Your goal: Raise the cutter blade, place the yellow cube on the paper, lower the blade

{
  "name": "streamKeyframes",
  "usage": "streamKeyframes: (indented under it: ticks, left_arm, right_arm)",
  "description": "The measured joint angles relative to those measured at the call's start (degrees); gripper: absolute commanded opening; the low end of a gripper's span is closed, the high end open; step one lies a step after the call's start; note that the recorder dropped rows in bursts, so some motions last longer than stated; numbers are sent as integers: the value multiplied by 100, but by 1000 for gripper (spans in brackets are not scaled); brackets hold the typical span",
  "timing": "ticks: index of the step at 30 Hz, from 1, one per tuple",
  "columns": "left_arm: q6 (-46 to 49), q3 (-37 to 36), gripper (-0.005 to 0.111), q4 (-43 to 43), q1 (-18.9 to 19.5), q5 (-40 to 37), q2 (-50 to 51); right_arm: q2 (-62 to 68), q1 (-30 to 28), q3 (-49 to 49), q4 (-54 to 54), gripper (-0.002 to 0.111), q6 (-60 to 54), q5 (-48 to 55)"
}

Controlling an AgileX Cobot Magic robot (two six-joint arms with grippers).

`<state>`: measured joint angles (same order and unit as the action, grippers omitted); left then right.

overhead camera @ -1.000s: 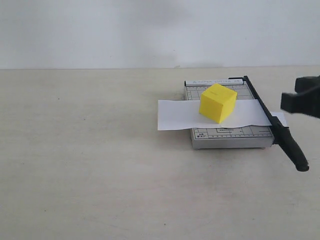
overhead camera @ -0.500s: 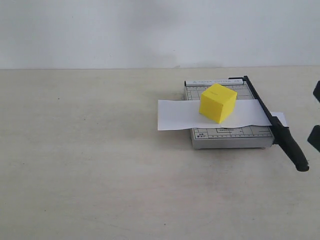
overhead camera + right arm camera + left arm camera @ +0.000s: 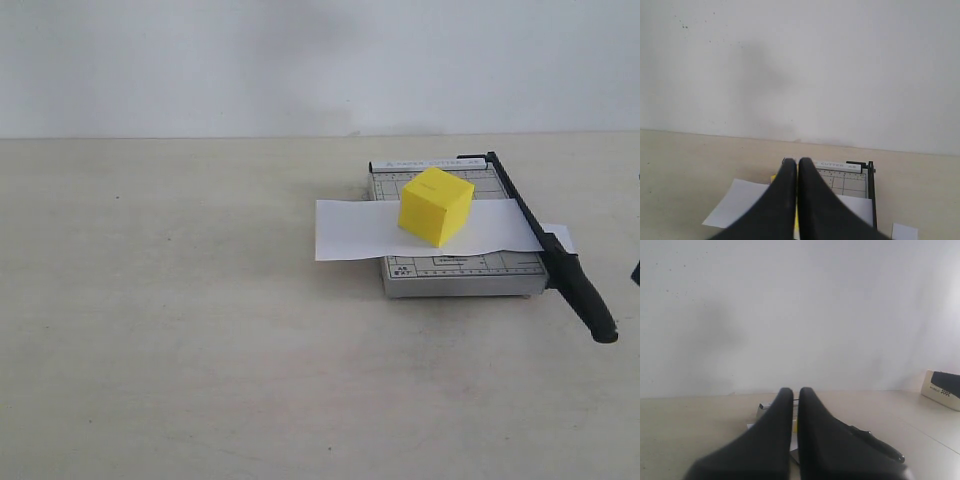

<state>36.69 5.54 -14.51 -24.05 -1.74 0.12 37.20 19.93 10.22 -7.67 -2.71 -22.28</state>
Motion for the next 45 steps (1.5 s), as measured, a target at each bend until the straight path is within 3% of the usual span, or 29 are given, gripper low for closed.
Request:
streamKeyframes:
  ticks: [7, 12, 21, 31, 38, 45]
  left_arm:
    - [0, 0, 4, 0, 0, 0, 0]
    - [0, -29, 4, 0, 0, 12, 0]
    - [0, -134, 4, 0, 0, -12, 0]
    - [0, -511, 4, 0, 0, 2, 0]
    - [0, -532, 4, 0, 0, -545, 0]
    - [0, -532, 4, 0, 0, -556, 0]
  right_arm:
    - [-1371, 0, -5, 0, 1, 0, 95]
    - [-2285, -490, -321, 0, 1, 0, 1]
    - [-3254, -808, -940, 0, 1, 0, 76]
    - [-3676, -843, -995, 0, 1, 0, 237]
    - [-3686, -843, -995, 0, 1, 0, 237]
    - [-3689, -843, -995, 0, 1, 0, 237]
